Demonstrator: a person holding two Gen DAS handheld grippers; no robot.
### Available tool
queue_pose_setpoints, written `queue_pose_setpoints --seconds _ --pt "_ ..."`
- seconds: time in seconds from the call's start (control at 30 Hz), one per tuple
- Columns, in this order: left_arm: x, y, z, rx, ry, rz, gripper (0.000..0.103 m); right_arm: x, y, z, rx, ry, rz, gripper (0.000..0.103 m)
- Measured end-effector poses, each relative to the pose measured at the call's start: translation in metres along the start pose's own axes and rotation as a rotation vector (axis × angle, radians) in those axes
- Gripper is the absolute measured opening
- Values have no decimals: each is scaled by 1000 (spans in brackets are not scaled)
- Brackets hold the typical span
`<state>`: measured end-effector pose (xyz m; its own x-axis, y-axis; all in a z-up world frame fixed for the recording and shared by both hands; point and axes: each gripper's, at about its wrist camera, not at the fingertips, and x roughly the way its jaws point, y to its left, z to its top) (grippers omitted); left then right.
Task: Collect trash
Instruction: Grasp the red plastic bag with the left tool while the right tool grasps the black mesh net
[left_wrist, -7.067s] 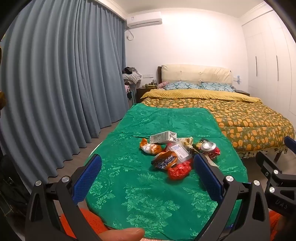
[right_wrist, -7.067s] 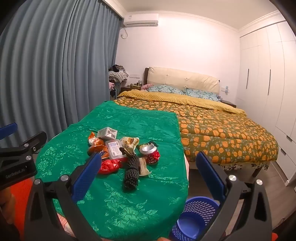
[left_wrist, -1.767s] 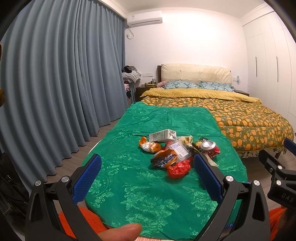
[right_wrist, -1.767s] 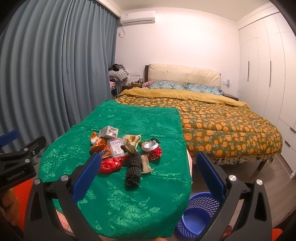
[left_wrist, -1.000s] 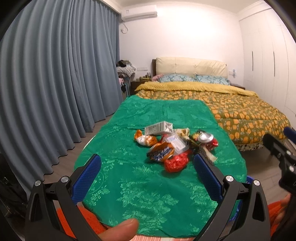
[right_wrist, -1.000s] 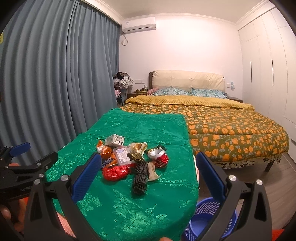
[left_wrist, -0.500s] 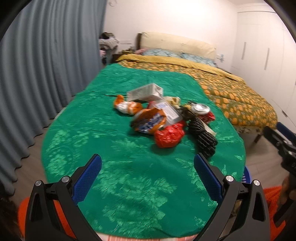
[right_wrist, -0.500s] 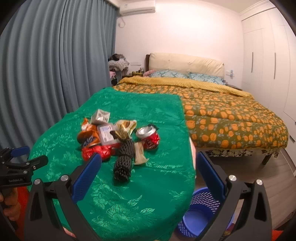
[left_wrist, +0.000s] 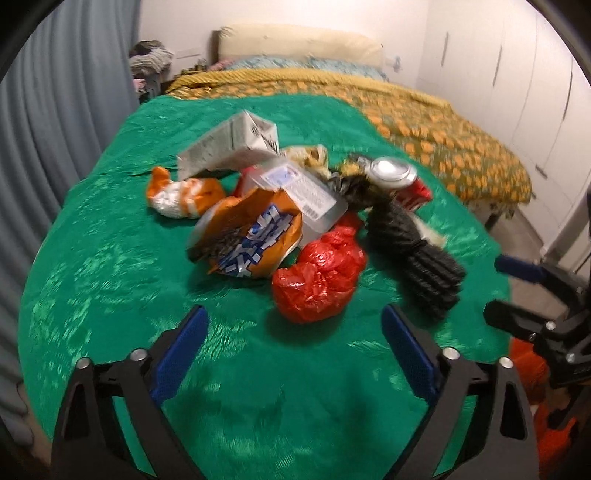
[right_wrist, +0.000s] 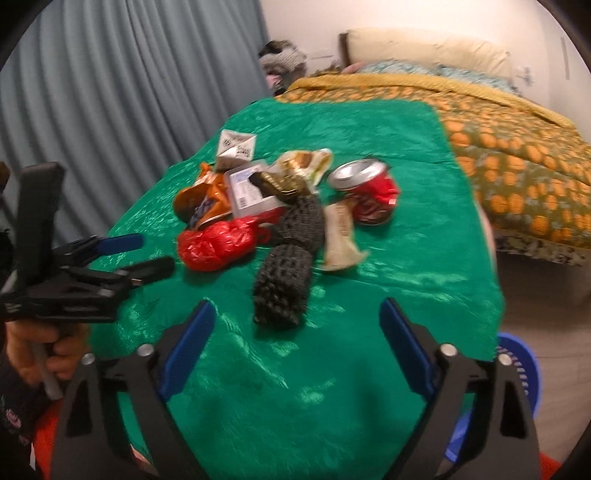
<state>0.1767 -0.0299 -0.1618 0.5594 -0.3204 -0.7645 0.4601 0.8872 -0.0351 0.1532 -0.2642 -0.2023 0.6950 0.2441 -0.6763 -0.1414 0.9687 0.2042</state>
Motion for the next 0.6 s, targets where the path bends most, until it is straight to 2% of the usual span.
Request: queue_pose_setpoints --seconds 0.07,0.13,0.17,0.23,0.3,0.33,0.4,0.47,0.6 --pt "16 -2 0 23 21 3 83 14 3 6 2 34 20 73" --pt "24 -1 0 21 26 -2 81 26 3 8 17 58 39 64" --pt "24 -1 0 17 21 -3 80 31 3 10 23 66 42 62" --pt "25 -1 1 13 -1 -7 80 35 5 10 28 80 60 44" --pt "24 -3 1 22 -20 -15 75 32 6 8 30 79 75 37" --pt "25 -6 1 35 -26 -24 71 29 7 6 30 75 86 36" --pt "25 -11 -1 48 -21 -34 53 21 6 2 39 69 108 36" --pt "27 -14 -2 46 -5 -51 43 10 3 -3 59 63 135 36" --pt "19 -16 -6 10 15 -69 34 -3 -7 -13 104 78 175 36"
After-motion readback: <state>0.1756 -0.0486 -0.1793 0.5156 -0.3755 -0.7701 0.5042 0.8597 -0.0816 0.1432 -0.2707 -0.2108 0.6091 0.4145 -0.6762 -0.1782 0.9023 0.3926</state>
